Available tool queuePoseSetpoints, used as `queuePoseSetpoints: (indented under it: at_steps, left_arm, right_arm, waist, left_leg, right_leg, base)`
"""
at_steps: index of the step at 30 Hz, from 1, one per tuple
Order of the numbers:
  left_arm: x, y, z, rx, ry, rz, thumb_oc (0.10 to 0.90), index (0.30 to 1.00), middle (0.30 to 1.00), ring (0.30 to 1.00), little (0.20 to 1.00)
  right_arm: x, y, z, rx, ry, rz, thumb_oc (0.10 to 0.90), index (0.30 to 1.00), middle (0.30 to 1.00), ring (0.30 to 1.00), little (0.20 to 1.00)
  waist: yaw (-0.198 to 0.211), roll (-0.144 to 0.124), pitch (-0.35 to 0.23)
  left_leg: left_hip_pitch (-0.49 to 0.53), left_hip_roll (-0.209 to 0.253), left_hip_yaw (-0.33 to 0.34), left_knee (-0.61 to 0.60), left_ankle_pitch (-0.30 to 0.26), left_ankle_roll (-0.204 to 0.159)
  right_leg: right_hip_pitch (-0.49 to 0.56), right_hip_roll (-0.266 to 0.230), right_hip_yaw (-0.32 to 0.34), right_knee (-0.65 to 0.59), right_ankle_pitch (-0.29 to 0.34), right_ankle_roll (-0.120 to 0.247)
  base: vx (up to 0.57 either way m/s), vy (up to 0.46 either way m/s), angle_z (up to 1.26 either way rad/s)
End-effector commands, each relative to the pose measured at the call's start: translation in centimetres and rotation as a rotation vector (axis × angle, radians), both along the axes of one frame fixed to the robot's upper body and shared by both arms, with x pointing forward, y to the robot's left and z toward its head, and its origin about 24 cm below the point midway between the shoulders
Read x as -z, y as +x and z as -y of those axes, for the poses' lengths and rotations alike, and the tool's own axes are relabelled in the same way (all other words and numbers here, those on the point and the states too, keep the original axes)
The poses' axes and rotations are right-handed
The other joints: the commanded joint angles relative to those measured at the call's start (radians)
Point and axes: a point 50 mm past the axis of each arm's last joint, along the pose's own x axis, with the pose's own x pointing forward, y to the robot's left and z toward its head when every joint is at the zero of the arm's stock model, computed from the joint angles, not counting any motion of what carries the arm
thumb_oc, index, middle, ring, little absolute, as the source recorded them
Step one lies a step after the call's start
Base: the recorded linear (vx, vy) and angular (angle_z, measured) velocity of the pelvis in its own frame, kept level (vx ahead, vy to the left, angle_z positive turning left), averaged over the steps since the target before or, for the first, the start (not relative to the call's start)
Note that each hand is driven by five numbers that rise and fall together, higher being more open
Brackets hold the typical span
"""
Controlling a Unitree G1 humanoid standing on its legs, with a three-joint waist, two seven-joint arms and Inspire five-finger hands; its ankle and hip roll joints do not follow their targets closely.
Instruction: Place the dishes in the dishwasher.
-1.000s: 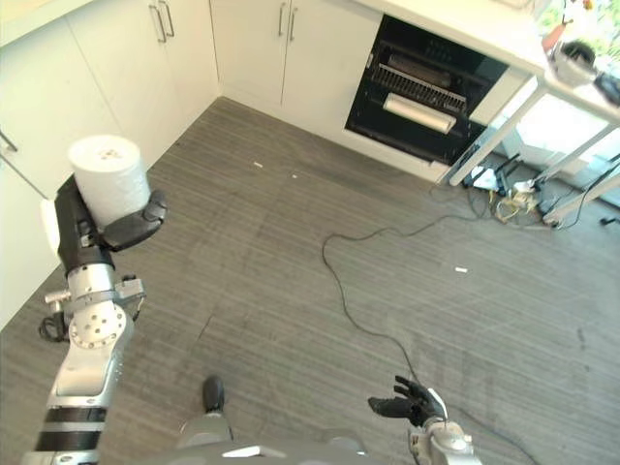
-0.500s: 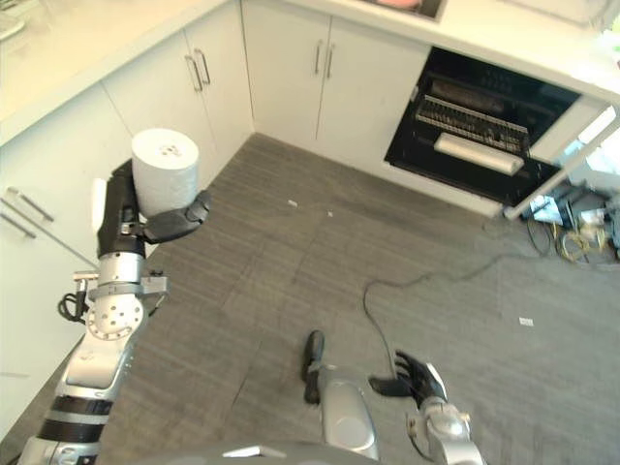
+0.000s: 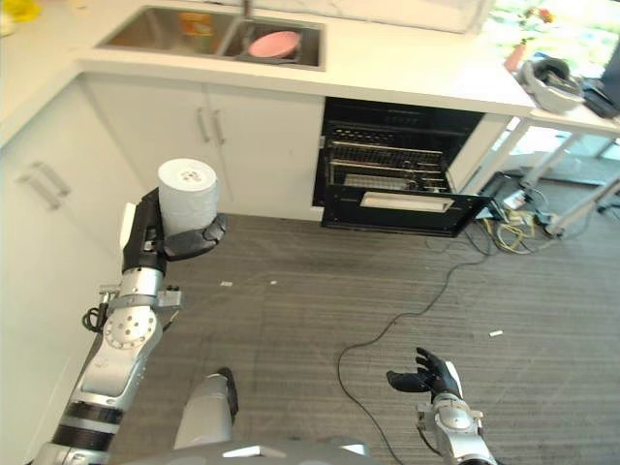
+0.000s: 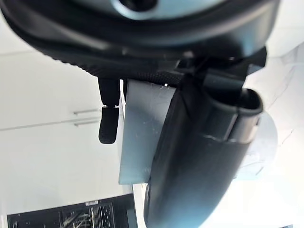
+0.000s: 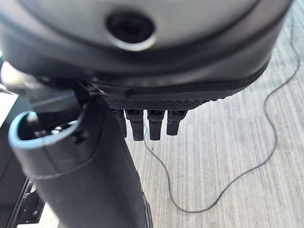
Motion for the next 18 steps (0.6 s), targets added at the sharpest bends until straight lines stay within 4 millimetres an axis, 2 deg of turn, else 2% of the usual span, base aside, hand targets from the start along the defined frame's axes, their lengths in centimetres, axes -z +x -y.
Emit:
queuePoseSetpoints:
  at_steps: [1,2,3,4,5,6,7,8,9,10,11,12,13,14,16,18]
  left_arm:
    - [-5.4,0.1,1.0,0.073,0.037,0.282,0.400,0.300,0.300,0.300,0.300]
    - [-5.4,0.1,1.0,0.073,0.037,0.282,0.400,0.300,0.300,0.300,0.300]
    - [-4.3,0.5,3.8,0.159,-0.110,0.262,0.400,0.300,0.300,0.300,0.300]
    - [-4.5,0.5,3.2,0.134,-0.062,0.258,0.400,0.300,0.300,0.300,0.300]
    - [-4.7,0.8,3.3,0.138,-0.047,0.269,0.400,0.300,0.300,0.300,0.300]
    - [-4.7,0.9,3.4,0.139,-0.047,0.269,0.400,0.300,0.300,0.300,0.300]
    - [-4.8,1.0,3.7,0.157,-0.028,0.276,0.400,0.300,0.300,0.300,0.300]
    - [-5.4,1.3,4.5,0.213,0.070,0.284,0.400,0.300,0.300,0.300,0.300]
    - [-5.3,1.4,4.6,0.221,0.103,0.275,0.400,0.300,0.300,0.300,0.300]
    - [-5.5,1.5,4.5,0.222,0.118,0.278,0.400,0.300,0.300,0.300,0.300]
    - [-5.5,1.5,4.5,0.222,0.118,0.277,0.400,0.300,0.300,0.300,0.300]
    - [-5.6,1.5,4.5,0.220,0.121,0.280,0.400,0.300,0.300,0.300,0.300]
    - [-5.9,1.5,4.3,0.212,0.119,0.291,0.400,0.300,0.300,0.300,0.300]
    - [-5.8,1.4,4.2,0.208,0.114,0.292,0.400,0.300,0.300,0.300,0.300]
    - [-5.6,1.1,3.9,0.192,0.102,0.293,0.400,0.300,0.300,0.300,0.300]
    - [-5.2,0.9,3.7,0.175,0.102,0.285,0.400,0.300,0.300,0.300,0.300]
  right_arm:
    - [-1.5,0.9,2.0,-0.005,-0.089,0.066,0.800,0.900,0.900,0.900,0.900]
    - [-1.5,0.9,2.0,-0.005,-0.089,0.065,0.800,0.900,0.900,0.900,0.900]
    - [2.4,1.0,-6.4,-0.037,-0.008,-0.093,0.800,0.900,0.900,0.900,0.900]
    - [2.8,-1.8,-2.2,0.012,-0.082,-0.175,0.800,0.900,0.900,0.900,0.900]
    - [3.2,-4.1,-1.1,0.067,-0.063,-0.210,0.800,0.900,0.900,0.900,0.900]
    - [3.2,-4.2,-1.1,0.068,-0.063,-0.210,0.800,0.900,0.900,0.900,0.900]
    - [3.4,-4.8,-0.8,0.116,-0.049,-0.221,0.800,0.900,0.900,0.900,0.900]
    - [3.7,-5.3,-0.7,0.175,-0.016,-0.249,0.800,0.900,0.900,0.900,0.900]
    - [3.8,-5.0,-1.2,0.203,0.013,-0.239,0.800,0.900,0.900,0.900,0.900]
    - [3.7,-4.2,-1.7,0.212,0.038,-0.212,0.800,0.900,0.900,0.900,0.900]
    - [3.7,-4.2,-1.7,0.213,0.037,-0.213,0.800,0.900,0.900,0.900,0.900]
    - [3.6,-3.6,-1.9,0.180,0.029,-0.205,0.800,0.900,0.900,0.900,0.900]
    - [3.4,-2.8,-2.0,0.132,0.010,-0.194,0.800,0.900,0.900,0.900,0.900]
    - [3.0,-1.8,-2.1,0.080,-0.018,-0.171,0.800,0.900,0.900,0.900,0.900]
    - [2.4,-0.5,-2.0,0.025,-0.058,-0.131,0.800,0.900,0.900,0.900,0.900]
    - [2.1,0.1,-2.0,0.012,-0.065,-0.102,0.800,0.900,0.900,0.900,0.900]
  waist:
    - [0.048,0.017,-0.010]
    - [0.048,0.017,-0.011]
    - [0.058,0.066,-0.035]
    - [0.059,0.077,-0.041]
    - [0.037,0.078,-0.044]
    - [0.038,0.077,-0.046]
    - [0.029,0.071,-0.052]
    - [0.015,0.065,-0.051]
    - [0.001,0.072,-0.044]
    - [0.004,0.083,-0.037]
    - [0.004,0.081,-0.040]
    - [0.011,0.088,-0.033]
    - [0.023,0.094,-0.031]
    - [0.033,0.099,-0.032]
    - [0.038,0.105,-0.027]
    - [0.042,0.100,-0.025]
  left_leg:
    - [0.206,0.038,-0.168,-0.295,0.098,-0.069]
    - [0.205,0.039,-0.167,-0.294,0.098,-0.069]
    - [0.240,0.039,-0.155,-0.281,0.100,-0.068]
    - [0.253,0.051,-0.151,-0.300,0.125,-0.076]
    - [0.257,0.041,-0.122,-0.305,0.135,-0.077]
    - [0.255,0.040,-0.122,-0.305,0.135,-0.076]
    - [0.269,0.016,-0.103,-0.307,0.124,-0.064]
    - [0.308,-0.010,-0.069,-0.309,0.088,-0.031]
    - [0.330,-0.015,-0.048,-0.309,0.069,-0.021]
    - [0.344,-0.013,-0.017,-0.309,0.064,-0.010]
    - [0.346,-0.015,-0.016,-0.309,0.056,-0.011]
    - [0.367,-0.022,0.006,-0.309,0.042,0.001]
    - [0.385,-0.028,0.037,-0.309,0.027,0.007]
    - [0.399,-0.032,0.063,-0.309,0.017,0.011]
    - [0.430,-0.032,0.097,-0.309,-0.002,0.016]
    - [0.461,-0.047,0.130,-0.309,-0.025,0.021]
  right_leg:
    - [-0.013,-0.107,0.049,0.038,-0.057,0.094]
    - [-0.015,-0.106,0.050,0.040,-0.058,0.094]
    - [0.001,-0.153,0.096,0.064,-0.076,0.127]
    - [-0.015,-0.157,0.087,0.078,-0.083,0.129]
    - [-0.032,-0.165,0.089,0.096,-0.073,0.139]
    - [-0.033,-0.167,0.088,0.097,-0.075,0.140]
    - [-0.057,-0.189,0.083,0.128,-0.051,0.166]
    - [-0.160,-0.206,0.107,0.288,0.039,0.191]
    - [-0.206,-0.197,0.099,0.362,0.063,0.198]
    - [-0.265,-0.194,0.063,0.433,0.090,0.206]
    - [-0.265,-0.197,0.063,0.436,0.082,0.205]
    - [-0.305,-0.218,-0.019,0.483,0.102,0.211]
    - [-0.330,-0.254,-0.139,0.491,0.115,0.202]
    - [-0.344,-0.264,-0.231,0.480,0.108,0.191]
    - [-0.357,-0.231,-0.333,0.428,0.061,0.180]
    - [-0.377,-0.199,-0.407,0.344,0.063,0.170]
  base:
    - [0.47,0.308,-1.48]
    - [0.44,0.556,-1.51]
    - [0.39,0.550,-1.51]
    - [0.44,0.706,-1.26]
    - [0.12,0.246,-0.87]
    - [0.13,0.311,-0.47]
    - [0.18,0.367,-0.02]
    - [0.24,0.497,-0.20]
    - [0.18,0.516,-0.45]
    - [0.11,0.301,-0.77]
    - [0.07,0.329,-0.47]
    - [0.10,0.337,-0.86]
    - [0.11,0.476,-1.15]
    - [0.12,0.392,-1.44]
    - [0.09,0.283,-0.98]
    - [0.07,0.180,-1.01]
